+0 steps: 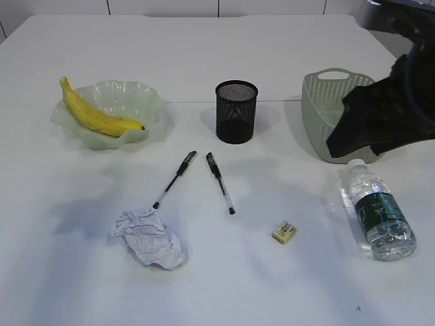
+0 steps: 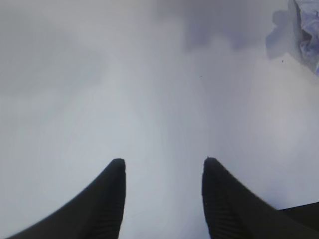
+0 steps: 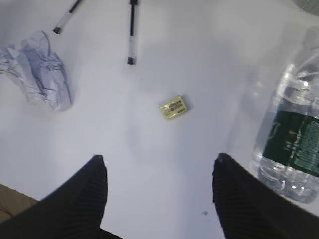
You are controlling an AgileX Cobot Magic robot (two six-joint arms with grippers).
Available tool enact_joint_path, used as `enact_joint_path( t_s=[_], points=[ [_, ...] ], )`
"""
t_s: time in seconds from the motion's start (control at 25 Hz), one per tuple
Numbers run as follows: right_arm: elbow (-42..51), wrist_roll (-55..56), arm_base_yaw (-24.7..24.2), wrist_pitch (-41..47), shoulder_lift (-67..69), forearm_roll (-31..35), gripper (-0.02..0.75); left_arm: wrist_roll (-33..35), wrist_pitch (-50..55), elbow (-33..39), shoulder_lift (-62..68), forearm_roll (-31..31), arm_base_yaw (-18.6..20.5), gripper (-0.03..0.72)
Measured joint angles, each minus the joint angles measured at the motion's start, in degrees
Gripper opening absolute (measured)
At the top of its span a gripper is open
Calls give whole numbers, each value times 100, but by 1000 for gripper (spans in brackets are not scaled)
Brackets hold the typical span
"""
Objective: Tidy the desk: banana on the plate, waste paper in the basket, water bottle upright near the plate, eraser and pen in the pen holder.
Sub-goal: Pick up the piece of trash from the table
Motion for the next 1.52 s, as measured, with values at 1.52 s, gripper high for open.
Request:
enact_joint_path(
  t_s=[1.52],
  points=[
    [-3051, -840, 2677, 276, 4186, -369, 498, 184, -138, 311, -615, -36, 0, 343]
  ],
)
